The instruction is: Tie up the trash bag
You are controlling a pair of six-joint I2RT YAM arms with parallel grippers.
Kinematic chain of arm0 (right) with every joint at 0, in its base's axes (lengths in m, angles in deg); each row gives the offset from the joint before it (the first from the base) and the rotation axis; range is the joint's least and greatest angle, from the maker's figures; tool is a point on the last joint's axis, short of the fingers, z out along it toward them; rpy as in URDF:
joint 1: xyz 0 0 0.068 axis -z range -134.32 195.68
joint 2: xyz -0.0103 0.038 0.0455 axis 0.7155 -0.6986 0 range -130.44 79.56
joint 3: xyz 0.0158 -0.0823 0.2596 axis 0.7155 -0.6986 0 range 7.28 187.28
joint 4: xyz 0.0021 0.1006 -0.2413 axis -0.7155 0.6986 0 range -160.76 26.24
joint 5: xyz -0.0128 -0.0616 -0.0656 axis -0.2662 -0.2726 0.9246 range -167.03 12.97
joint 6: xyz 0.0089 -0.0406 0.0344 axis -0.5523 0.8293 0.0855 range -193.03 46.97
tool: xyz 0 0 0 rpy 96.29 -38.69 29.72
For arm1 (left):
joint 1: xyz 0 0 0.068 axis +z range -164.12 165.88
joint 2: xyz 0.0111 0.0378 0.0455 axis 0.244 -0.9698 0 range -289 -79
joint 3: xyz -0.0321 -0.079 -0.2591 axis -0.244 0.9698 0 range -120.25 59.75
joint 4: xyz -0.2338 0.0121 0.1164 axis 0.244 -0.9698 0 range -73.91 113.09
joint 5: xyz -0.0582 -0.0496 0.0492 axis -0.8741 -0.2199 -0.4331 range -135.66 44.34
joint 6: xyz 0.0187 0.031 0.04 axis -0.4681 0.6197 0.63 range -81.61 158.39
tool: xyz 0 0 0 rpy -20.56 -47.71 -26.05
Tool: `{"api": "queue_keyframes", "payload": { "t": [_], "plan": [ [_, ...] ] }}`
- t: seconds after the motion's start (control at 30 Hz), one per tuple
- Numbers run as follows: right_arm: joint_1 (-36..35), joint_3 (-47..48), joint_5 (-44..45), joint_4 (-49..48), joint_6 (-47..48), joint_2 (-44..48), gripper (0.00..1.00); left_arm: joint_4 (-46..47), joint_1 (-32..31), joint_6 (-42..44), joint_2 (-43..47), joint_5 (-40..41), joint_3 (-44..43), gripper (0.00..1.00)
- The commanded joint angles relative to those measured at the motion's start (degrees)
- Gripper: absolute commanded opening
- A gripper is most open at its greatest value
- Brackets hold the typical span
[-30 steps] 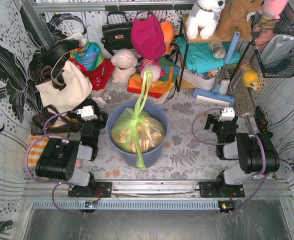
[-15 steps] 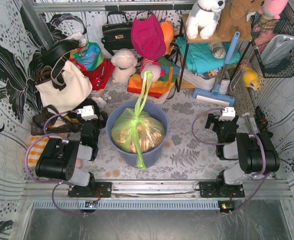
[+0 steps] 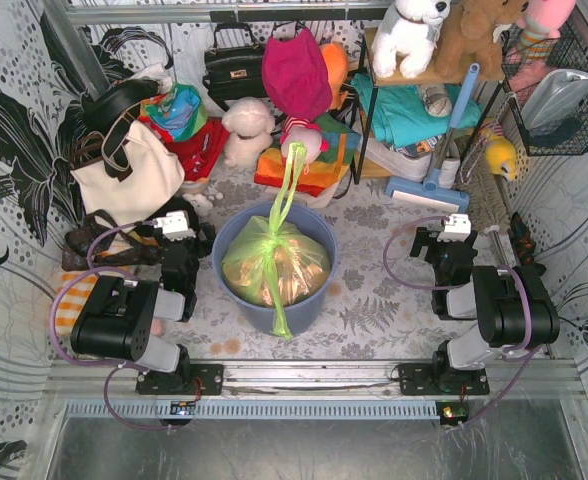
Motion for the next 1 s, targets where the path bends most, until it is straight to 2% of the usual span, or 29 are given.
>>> {"api": "queue_keyframes", "payload": {
  "t": [0.0,0.97],
  "plan": [
    [0.07,0.65,0.26,-2.37,-0.15,0.14,0.97,3.00,0.18,0.92,-0.12,-0.37,-0.77,0.98],
    [0.08,0.73,0.28,-2.30,-0.18,0.14,0.97,2.30,0.44,0.89,-0.15,-0.90,-1.23,0.98]
  ]
}}
